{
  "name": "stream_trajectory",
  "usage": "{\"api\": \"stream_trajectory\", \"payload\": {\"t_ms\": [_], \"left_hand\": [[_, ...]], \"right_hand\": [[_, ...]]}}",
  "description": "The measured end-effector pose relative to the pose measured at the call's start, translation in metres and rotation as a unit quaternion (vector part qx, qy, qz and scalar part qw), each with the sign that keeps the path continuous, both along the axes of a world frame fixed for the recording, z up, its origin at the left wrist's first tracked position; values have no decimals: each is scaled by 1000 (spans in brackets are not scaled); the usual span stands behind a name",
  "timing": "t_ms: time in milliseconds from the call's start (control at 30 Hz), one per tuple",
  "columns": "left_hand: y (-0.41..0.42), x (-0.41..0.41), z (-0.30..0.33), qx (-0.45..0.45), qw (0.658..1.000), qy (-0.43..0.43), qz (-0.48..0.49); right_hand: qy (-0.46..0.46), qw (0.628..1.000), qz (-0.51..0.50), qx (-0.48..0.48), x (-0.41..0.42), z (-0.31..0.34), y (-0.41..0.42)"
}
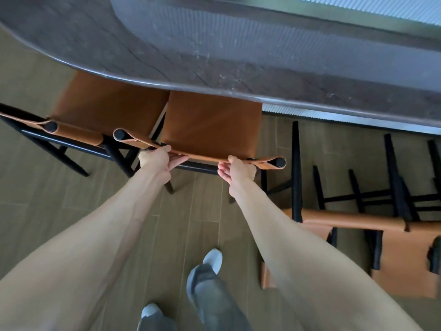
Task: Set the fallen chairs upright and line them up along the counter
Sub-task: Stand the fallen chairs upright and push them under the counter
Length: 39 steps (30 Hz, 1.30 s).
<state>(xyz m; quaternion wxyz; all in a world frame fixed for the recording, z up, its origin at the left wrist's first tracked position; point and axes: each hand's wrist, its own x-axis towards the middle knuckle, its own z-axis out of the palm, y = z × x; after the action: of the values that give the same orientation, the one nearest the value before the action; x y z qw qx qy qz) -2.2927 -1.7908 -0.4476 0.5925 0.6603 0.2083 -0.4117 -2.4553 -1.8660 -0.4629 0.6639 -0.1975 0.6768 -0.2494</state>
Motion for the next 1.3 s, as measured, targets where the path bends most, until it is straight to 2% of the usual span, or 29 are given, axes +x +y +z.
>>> {"api": "stream_trajectory", "payload": {"t_ms": [200, 300, 400, 533, 633, 767, 1000, 1167, 1300], "left_hand": [[-25, 14, 5, 51, 998, -14, -36], [-16, 11, 4, 48, 996, -18, -73], [-1, 2, 6, 20, 990, -20, -141], [19, -18, 22, -8, 959, -75, -272], [30, -42, 41, -39, 924, -98, -368], [43, -92, 66, -65, 875, -110, -467], [80, -219, 74, -40, 826, -103, -553], [92, -327, 75, -53, 796, -94, -595], [105, -424, 78, -64, 797, -79, -596]], "right_hand": [[3, 999, 43, 20, 7, 3, -27], [-14, 997, 66, 36, 1, 10, -25], [-55, 997, 47, 33, -14, 21, -14], [-76, 997, 9, -7, -46, 45, 12], [-84, 996, -27, -30, -79, 71, 45], [-83, 989, -98, -75, -144, 91, 99], [-22, 964, -231, -127, -299, 110, 188], [17, 934, -334, -126, -419, 122, 248], [32, 922, -367, -123, -506, 126, 289]]}}
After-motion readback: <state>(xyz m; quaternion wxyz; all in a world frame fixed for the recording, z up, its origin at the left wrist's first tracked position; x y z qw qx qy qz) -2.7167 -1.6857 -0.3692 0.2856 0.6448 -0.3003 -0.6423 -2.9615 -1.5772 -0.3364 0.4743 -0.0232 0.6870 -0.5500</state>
